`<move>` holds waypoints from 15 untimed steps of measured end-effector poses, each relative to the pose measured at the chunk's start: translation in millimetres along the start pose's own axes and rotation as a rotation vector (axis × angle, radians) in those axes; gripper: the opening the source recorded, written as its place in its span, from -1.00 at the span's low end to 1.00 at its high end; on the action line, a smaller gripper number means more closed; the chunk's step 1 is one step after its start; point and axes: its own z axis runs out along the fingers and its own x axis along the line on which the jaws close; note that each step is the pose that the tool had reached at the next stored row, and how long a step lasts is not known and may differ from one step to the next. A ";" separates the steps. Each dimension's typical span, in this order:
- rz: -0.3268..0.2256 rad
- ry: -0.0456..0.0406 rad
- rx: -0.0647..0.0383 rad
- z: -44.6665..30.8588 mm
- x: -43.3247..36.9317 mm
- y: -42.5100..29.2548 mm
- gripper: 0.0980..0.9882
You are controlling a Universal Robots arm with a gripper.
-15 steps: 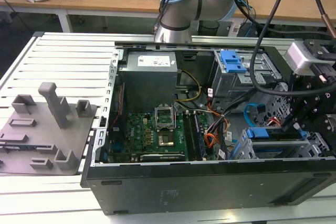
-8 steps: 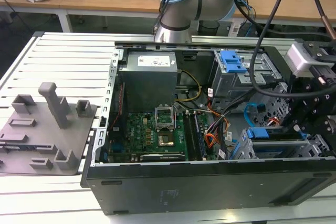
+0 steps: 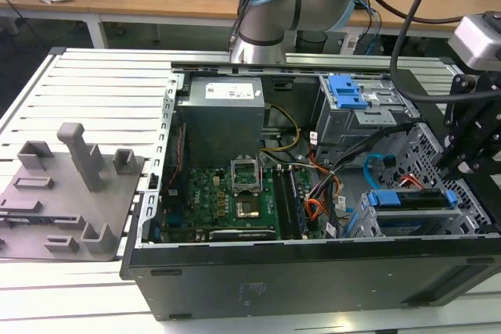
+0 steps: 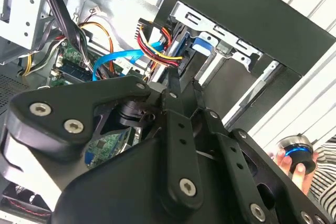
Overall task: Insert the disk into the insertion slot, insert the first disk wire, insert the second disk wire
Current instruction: 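Insert the first disk wire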
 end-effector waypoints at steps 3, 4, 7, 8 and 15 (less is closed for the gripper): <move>0.000 0.0001 0.000 -0.1 0.0 0.0 -0.68; 0.000 0.0001 0.000 -0.2 0.0 0.0 -0.83; 0.000 0.0001 0.000 -0.3 0.0 0.0 -0.98; 0.000 0.0000 0.000 -0.4 0.0 0.0 -0.98; 0.000 0.0002 0.000 -0.4 0.0 1.3 -0.98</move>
